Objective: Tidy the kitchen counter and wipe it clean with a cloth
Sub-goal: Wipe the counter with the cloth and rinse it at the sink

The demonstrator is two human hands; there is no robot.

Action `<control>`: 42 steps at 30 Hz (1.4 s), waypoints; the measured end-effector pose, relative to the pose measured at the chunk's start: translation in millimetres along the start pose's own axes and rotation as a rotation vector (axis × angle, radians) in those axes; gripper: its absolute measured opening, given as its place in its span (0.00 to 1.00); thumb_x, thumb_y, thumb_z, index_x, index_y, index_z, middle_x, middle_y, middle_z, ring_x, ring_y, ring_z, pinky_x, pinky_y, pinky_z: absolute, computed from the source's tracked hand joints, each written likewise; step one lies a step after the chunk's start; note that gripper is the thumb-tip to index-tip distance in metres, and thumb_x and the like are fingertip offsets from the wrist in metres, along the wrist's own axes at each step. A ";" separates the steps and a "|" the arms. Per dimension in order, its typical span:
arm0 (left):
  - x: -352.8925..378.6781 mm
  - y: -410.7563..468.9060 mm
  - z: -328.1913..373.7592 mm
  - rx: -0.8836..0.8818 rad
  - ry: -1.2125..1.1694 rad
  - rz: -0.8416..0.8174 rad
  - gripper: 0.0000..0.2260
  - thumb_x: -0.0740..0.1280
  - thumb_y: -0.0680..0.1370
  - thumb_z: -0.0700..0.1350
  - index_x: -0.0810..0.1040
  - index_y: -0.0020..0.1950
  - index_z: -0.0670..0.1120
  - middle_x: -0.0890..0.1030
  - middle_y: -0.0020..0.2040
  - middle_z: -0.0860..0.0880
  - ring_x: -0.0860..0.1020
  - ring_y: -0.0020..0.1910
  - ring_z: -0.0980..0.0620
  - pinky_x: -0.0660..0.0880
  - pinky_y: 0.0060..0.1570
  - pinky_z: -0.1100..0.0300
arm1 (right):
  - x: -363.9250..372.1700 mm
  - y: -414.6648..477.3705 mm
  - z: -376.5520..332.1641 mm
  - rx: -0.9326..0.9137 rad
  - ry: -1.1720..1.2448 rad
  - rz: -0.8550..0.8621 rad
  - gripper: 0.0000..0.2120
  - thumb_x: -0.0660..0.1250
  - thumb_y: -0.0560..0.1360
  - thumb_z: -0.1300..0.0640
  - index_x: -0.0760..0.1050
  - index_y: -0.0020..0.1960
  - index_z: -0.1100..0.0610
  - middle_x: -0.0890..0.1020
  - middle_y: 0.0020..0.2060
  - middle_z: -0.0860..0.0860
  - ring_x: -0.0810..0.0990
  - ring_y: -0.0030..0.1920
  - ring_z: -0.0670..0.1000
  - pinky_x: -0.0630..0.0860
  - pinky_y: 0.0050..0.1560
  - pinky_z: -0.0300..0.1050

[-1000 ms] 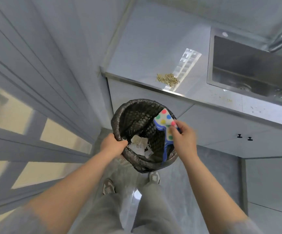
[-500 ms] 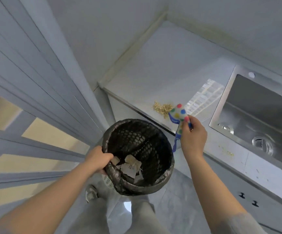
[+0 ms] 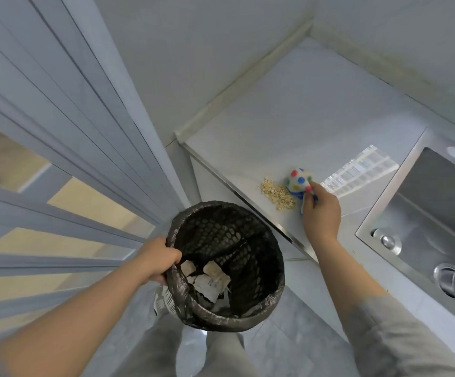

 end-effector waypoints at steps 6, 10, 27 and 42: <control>-0.9 -3.2 6.7 -0.006 -0.021 -0.028 0.06 0.64 0.74 0.35 0.72 0.50 0.42 0.80 0.44 0.41 0.82 0.37 0.46 0.77 0.27 0.60 | 14.3 -65.0 -22.3 -0.052 0.028 -0.146 0.13 0.58 0.80 0.52 0.78 0.58 0.54 0.82 0.48 0.50 0.79 0.48 0.51 0.74 0.40 0.39; -2.3 -1.8 7.5 0.008 -0.008 -0.032 0.08 0.64 0.74 0.35 0.72 0.53 0.40 0.79 0.44 0.41 0.81 0.36 0.46 0.78 0.28 0.60 | 36.4 -130.2 -32.9 -0.033 0.128 -0.395 0.10 0.62 0.79 0.55 0.78 0.57 0.50 0.83 0.46 0.45 0.80 0.43 0.44 0.76 0.39 0.35; -23.7 9.5 2.7 -0.003 -0.053 0.007 0.09 0.65 0.73 0.37 0.73 0.53 0.41 0.79 0.48 0.41 0.83 0.41 0.42 0.82 0.37 0.53 | 6.4 38.2 -55.0 0.002 0.139 -0.005 0.14 0.58 0.81 0.55 0.76 0.62 0.56 0.82 0.50 0.53 0.78 0.47 0.52 0.69 0.46 0.40; -39.0 20.3 4.6 -0.011 -0.008 0.031 0.08 0.65 0.72 0.39 0.76 0.51 0.40 0.82 0.44 0.41 0.84 0.38 0.44 0.82 0.42 0.52 | 67.4 -81.3 -75.8 -0.161 0.228 -0.453 0.09 0.62 0.79 0.57 0.79 0.56 0.50 0.83 0.48 0.47 0.80 0.48 0.48 0.79 0.49 0.47</control>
Point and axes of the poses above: each hand's wrist, its own y-axis towards the middle knuckle, its own x-axis out of the palm, z = x × y, the point moved 9 cm from there along y, towards the middle knuckle
